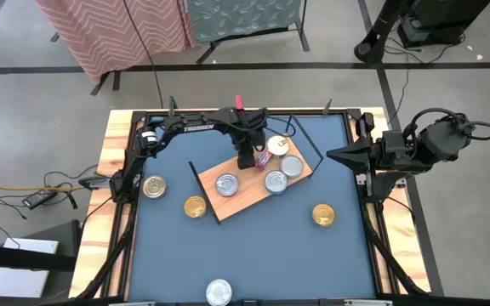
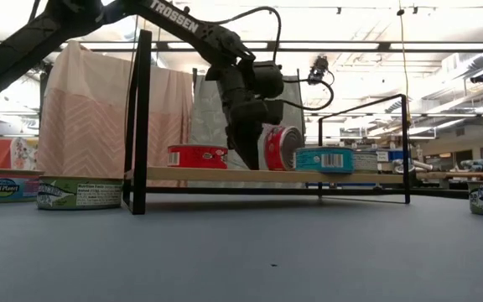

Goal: Stack canned seafood by type on shelf
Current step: Stack the red tuna can on top of the red tuna can on the shelf

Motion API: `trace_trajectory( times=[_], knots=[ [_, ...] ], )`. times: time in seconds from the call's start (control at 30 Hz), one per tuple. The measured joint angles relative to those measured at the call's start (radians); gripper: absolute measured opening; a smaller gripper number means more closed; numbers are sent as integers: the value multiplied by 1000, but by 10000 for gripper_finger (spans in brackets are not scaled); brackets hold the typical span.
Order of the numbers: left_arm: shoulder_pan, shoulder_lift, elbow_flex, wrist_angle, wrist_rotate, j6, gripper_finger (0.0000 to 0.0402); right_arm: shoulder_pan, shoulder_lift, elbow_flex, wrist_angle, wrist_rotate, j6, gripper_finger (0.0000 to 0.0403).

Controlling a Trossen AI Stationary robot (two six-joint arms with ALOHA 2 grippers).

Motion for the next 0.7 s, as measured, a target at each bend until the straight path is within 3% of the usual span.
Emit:
trace_trajectory(
  times=[0.47,0.7],
  knots=[
    [6,-1,258,-374,55,-8,210,0,-1,0,-13,7,-61,6],
    [-56,-1,446,-355,56,-76,232,0,-22,0,-119,183,-74,6]
  ],
)
